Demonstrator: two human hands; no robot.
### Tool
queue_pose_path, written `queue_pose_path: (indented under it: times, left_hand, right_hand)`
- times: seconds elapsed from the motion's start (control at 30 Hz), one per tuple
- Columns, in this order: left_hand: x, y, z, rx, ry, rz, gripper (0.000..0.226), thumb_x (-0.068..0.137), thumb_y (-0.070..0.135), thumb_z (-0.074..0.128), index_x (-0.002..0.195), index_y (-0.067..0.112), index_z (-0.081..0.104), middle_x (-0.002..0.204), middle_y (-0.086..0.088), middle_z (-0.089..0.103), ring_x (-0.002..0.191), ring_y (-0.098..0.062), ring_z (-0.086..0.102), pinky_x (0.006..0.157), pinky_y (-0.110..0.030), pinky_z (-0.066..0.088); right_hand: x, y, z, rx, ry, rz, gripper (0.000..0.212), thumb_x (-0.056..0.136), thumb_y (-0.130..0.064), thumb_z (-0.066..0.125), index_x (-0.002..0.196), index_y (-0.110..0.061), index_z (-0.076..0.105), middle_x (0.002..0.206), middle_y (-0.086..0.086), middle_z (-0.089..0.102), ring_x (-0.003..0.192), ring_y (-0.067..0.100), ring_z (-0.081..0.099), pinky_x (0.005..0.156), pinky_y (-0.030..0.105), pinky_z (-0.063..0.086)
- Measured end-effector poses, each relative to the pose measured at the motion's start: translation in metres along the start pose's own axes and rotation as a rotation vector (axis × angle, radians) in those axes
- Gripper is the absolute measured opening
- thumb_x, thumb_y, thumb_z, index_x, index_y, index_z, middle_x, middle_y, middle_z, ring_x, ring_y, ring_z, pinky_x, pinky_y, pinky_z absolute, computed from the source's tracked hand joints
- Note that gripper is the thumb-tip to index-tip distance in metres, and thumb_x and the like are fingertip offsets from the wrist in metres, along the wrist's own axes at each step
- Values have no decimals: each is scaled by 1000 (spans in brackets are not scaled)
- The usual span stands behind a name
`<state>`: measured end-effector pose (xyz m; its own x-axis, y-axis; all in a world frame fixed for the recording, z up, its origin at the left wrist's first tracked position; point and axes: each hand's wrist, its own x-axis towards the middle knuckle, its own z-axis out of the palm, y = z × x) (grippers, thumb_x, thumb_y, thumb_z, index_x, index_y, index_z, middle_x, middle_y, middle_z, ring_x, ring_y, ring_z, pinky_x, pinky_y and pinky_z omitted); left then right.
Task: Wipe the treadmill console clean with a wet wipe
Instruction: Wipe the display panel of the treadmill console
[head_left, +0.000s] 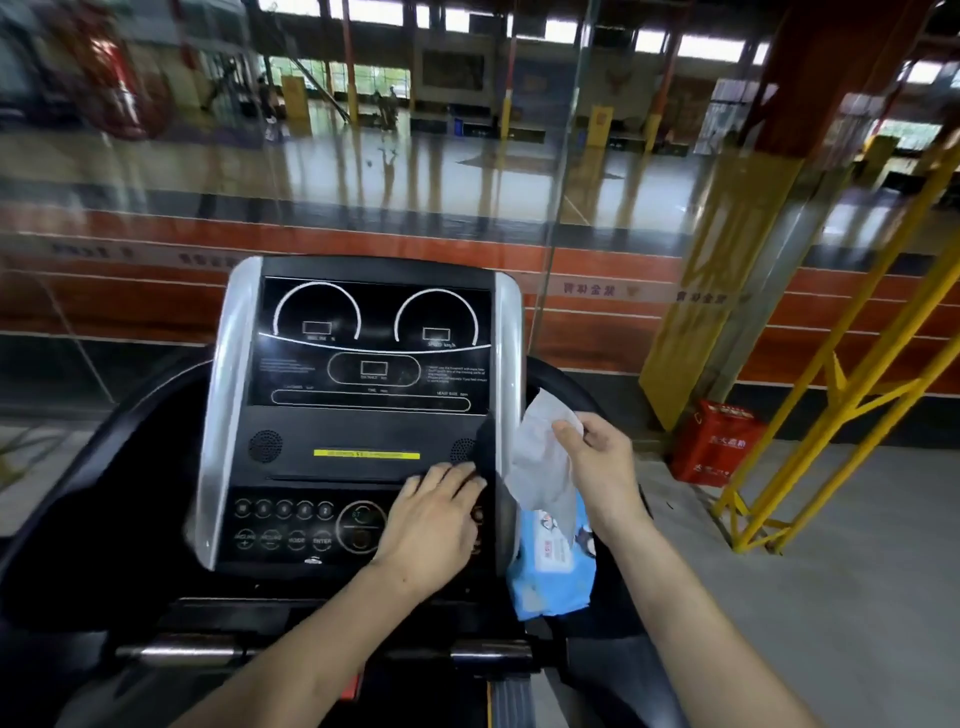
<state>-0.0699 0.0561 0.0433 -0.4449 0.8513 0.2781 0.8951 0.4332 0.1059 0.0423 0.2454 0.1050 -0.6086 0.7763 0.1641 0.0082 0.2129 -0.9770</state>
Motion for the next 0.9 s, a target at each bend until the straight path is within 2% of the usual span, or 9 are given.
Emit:
queue_pose_path:
  times: [0.23,0.33,0.4,0.53,0.67,0.73,0.8,0.83,0.9]
  left_hand:
    - [2,-77,-51,12,153,-130,53,98,27,52,150,21,49,160,-4,45,145,-26,42,114,-47,41]
    - [-1,-115,-69,20,160,-193,53,100,29,48,153,23,43,161,-4,42,147,-26,38,116,-47,39]
    - [-7,-141,-80,30,167,-224,53,100,29,47,152,23,44,160,-3,43,146,-25,38,116,-46,39]
    - [-15,-190,-100,35,191,-282,51,95,26,56,145,22,52,150,-2,52,139,-25,48,111,-45,44]
    - [-20,-230,-110,40,183,-332,50,96,26,56,146,23,51,151,-1,50,139,-24,45,110,-44,41]
    - [-26,-245,-107,45,162,-343,51,98,28,51,149,23,47,155,0,45,143,-23,40,112,-42,38]
    - [-31,-257,-103,33,148,-347,51,99,28,48,150,23,45,158,1,41,145,-22,37,114,-41,37]
    - [-33,-262,-102,21,142,-344,52,100,28,47,151,23,44,160,1,39,146,-22,35,115,-41,36]
    - [-35,-272,-98,15,134,-321,52,100,27,45,152,24,42,163,2,35,149,-21,31,116,-40,35]
  right_hand:
    - [20,-43,93,15,-99,-30,24,94,-24,65,83,-3,63,70,1,51,65,13,45,65,32,37]
    - [32,-64,136,0,-68,-27,23,94,-25,64,83,-5,63,69,0,53,64,14,47,64,31,38]
    - [40,-81,161,3,23,-32,16,95,-30,64,86,-17,65,70,-5,62,65,15,55,61,29,41]
    - [58,-117,210,-69,229,-409,10,99,-34,56,89,-30,55,66,-8,59,58,6,51,54,23,39]
    - [68,-106,275,-435,13,-580,10,104,-30,51,101,-24,58,66,-2,60,52,13,49,50,35,41]
    - [63,-79,295,-613,-136,-555,15,104,-27,53,111,-21,65,75,1,68,64,19,62,57,35,49]
    - [57,-53,302,-705,-192,-576,22,103,-22,56,120,-17,69,109,3,74,104,22,69,87,34,55]
    - [55,-42,303,-742,-201,-625,25,102,-22,58,123,-15,69,128,4,69,125,21,61,103,36,50]
    - [51,-28,303,-888,-221,-702,36,103,-36,53,131,-17,64,151,1,51,147,18,37,119,40,36]
